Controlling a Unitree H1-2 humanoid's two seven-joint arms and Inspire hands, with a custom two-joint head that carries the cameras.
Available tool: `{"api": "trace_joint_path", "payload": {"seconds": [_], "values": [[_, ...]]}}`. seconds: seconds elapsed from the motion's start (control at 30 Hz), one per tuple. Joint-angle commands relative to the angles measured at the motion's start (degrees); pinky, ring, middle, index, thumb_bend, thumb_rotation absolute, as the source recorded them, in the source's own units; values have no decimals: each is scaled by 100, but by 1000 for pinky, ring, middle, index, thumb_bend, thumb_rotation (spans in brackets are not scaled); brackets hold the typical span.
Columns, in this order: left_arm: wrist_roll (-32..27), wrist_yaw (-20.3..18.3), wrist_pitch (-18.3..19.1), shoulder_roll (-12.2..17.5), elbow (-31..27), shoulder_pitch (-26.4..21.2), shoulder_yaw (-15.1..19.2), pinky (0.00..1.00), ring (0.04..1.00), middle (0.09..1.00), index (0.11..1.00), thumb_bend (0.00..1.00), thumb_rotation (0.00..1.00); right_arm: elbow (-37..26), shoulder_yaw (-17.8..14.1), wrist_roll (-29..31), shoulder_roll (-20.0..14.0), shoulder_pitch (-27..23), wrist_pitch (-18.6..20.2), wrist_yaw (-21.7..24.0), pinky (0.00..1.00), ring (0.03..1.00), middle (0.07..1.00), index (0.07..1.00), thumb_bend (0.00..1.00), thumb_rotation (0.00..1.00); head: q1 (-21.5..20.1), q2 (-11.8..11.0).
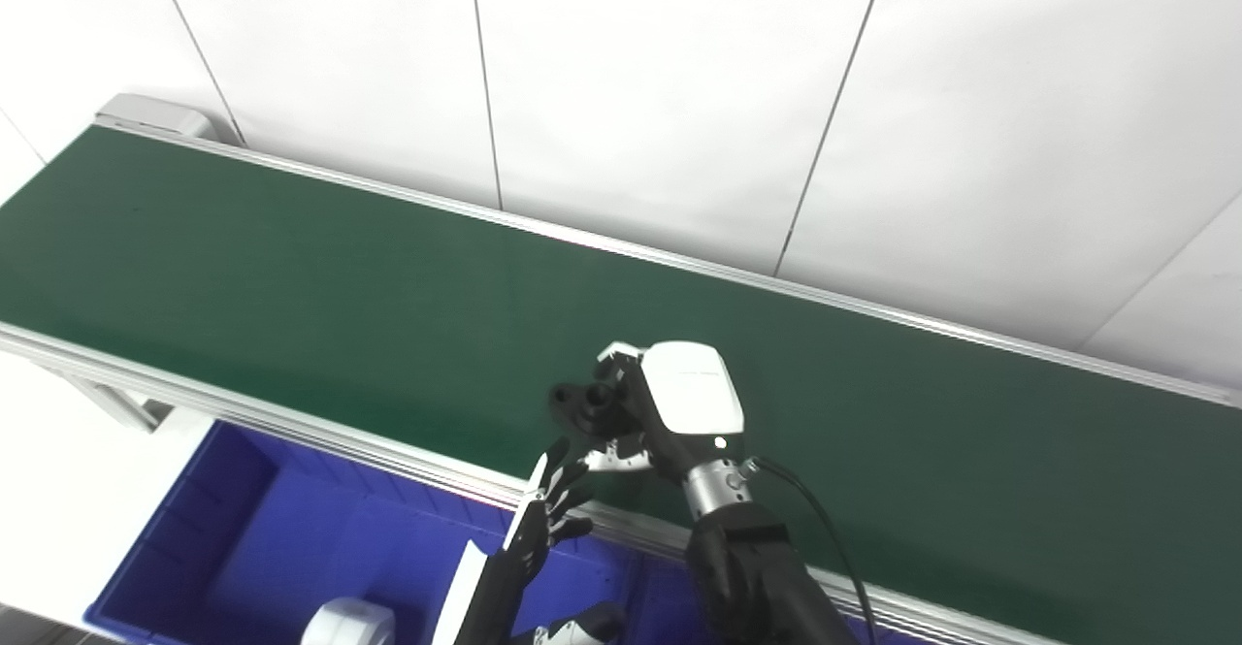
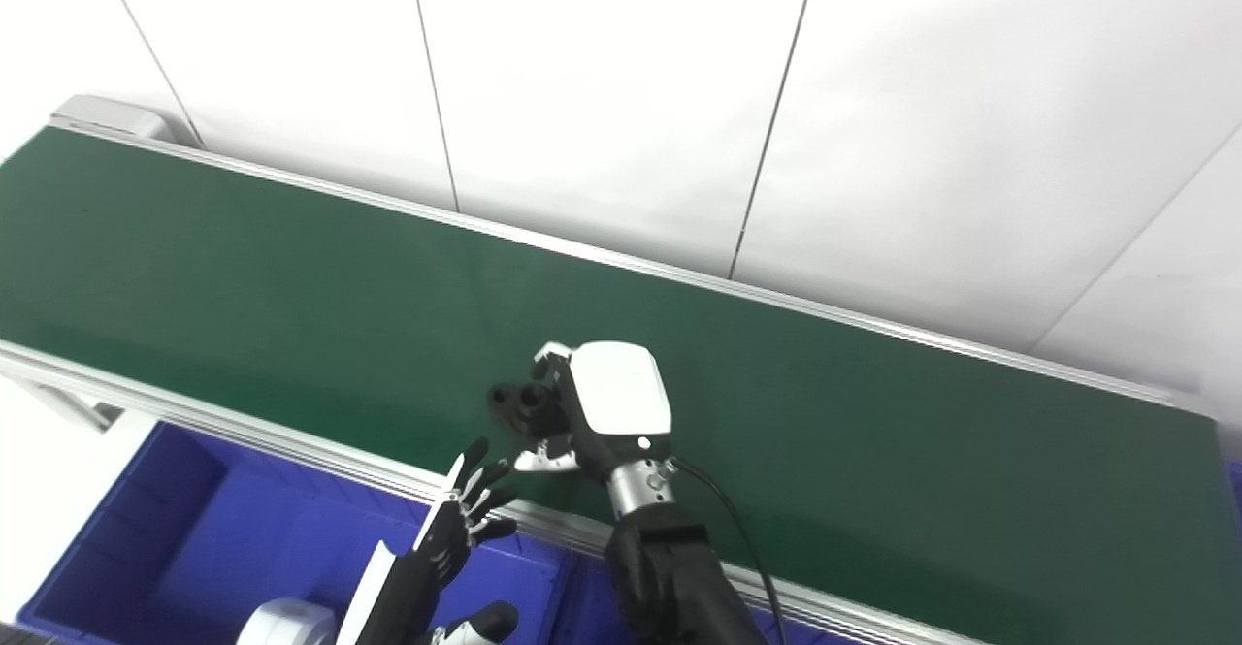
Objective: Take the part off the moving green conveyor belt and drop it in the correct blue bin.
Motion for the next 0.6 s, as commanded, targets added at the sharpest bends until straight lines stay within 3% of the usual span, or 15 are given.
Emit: {"api": "trace_joint_path", "payload": {"seconds": [0.0, 0.2, 0.57], "values": [[38, 115, -48, -696, -146, 303, -692, 789, 884, 943, 1000, 733, 792, 163, 101, -56, -9, -187, -182, 17, 129, 192, 317, 495, 520, 148, -3, 9], [73, 113, 4, -647, -215, 333, -645, 792, 886, 947, 1000, 730, 796, 598, 157, -51, -130, -190, 104, 116, 99, 150, 226, 474, 514, 145, -18, 49], [-60, 49, 130, -514, -346, 368, -598, 792, 885, 946, 1000, 703, 785, 608, 213, -76, -150, -113, 291, 109, 109, 162, 246, 472, 514, 162, -95, 84]]}}
